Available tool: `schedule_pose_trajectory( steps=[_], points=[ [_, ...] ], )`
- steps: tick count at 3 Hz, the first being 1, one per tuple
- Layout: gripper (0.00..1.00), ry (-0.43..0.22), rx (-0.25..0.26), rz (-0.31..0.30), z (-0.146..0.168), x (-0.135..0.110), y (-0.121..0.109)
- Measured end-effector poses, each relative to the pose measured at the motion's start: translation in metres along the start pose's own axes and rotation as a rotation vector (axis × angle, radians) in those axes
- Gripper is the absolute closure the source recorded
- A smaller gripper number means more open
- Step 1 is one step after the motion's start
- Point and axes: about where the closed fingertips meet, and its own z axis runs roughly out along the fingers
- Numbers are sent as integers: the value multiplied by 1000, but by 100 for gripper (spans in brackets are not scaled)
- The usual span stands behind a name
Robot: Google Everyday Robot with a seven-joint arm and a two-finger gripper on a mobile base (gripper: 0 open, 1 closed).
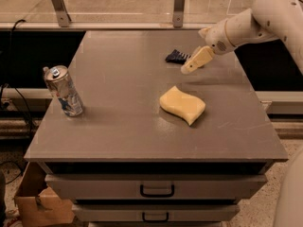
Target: Move rxbar blueberry near redbull can
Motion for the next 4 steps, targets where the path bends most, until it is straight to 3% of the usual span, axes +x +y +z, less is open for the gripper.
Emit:
schedule_pose_trajectory(
  steps=[1, 2, 3, 4],
  points=[
    [0, -15, 7, 9, 22, -3, -11],
    [0, 15, 27, -3, 34, -1, -17],
    [16, 57, 36, -34, 42, -2, -18],
    [41, 94, 32, -50, 48, -3, -17]
  ],
)
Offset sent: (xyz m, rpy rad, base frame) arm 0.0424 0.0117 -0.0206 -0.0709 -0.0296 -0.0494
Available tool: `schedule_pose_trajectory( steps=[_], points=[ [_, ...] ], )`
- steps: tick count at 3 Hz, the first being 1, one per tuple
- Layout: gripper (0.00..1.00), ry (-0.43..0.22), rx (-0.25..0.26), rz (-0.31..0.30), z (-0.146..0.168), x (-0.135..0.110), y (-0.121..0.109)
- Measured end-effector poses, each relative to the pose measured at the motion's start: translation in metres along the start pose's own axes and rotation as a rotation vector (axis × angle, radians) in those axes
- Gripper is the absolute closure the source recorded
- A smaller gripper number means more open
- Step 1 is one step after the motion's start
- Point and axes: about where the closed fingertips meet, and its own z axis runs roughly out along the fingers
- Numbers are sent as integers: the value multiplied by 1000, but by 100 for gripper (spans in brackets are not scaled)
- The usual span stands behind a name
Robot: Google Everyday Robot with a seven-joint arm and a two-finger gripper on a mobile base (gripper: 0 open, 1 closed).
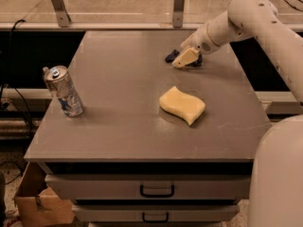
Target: Move rxbar blueberry near redbull can
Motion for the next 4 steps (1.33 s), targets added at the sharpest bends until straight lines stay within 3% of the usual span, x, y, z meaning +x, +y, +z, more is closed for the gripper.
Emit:
schedule_pose_trajectory(
  steps=[2, 3, 4],
  points=[
    [87, 13, -37, 7, 3, -4, 3],
    [100, -10, -60, -14, -6, -21, 7],
    [100, -61, -91, -72, -21, -54, 22]
  ],
)
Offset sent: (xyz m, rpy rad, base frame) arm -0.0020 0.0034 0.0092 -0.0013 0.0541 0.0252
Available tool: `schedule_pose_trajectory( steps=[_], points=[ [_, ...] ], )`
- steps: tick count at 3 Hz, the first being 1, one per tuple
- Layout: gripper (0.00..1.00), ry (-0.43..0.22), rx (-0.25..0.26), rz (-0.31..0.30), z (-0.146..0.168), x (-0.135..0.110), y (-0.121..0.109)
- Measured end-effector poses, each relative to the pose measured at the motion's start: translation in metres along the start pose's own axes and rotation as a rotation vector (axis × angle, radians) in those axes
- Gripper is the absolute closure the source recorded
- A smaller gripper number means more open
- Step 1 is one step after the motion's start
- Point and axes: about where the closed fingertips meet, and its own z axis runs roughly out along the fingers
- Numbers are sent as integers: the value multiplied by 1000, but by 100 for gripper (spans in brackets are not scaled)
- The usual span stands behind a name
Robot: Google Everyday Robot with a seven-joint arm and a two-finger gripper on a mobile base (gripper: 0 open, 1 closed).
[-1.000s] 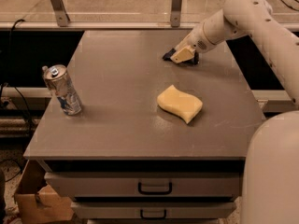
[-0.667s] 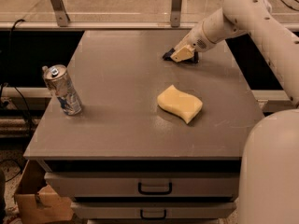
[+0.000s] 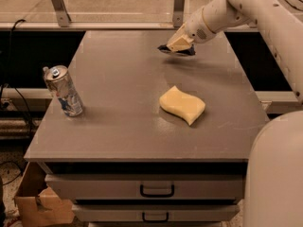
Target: Move rxbar blueberry near redbull can
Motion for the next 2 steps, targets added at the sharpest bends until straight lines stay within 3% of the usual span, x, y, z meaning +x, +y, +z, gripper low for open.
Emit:
schedule_pose_trajectory(
  steps=[1, 2],
  points=[
    [100, -72, -49, -71, -13, -47, 32],
    [100, -72, -49, -71, -13, -47, 33]
  ],
)
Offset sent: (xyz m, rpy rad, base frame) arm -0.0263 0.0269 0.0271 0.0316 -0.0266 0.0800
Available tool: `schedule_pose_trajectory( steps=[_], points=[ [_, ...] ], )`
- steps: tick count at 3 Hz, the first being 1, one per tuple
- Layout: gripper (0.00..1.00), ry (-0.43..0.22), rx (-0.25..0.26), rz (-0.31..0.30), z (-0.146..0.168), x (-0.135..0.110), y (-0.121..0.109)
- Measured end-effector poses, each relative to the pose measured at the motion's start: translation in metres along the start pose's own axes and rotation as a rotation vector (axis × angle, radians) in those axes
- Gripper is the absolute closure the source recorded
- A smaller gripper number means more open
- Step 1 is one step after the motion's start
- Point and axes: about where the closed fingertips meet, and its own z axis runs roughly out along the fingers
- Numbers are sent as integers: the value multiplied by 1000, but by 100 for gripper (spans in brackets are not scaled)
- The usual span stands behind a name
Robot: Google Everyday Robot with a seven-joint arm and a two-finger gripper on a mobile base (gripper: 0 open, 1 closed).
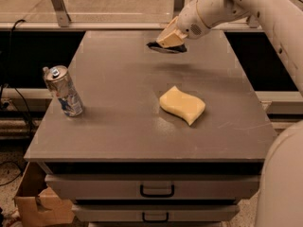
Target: Move rxbar blueberry near redbull can
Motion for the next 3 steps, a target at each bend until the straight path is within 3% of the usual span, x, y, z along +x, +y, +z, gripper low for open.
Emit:
schedule_pose_trajectory(
  steps=[1, 3],
  points=[
    [100, -54, -88, -29, 14, -13, 17],
    [100, -235, -367, -201, 65, -78, 96]
  ],
)
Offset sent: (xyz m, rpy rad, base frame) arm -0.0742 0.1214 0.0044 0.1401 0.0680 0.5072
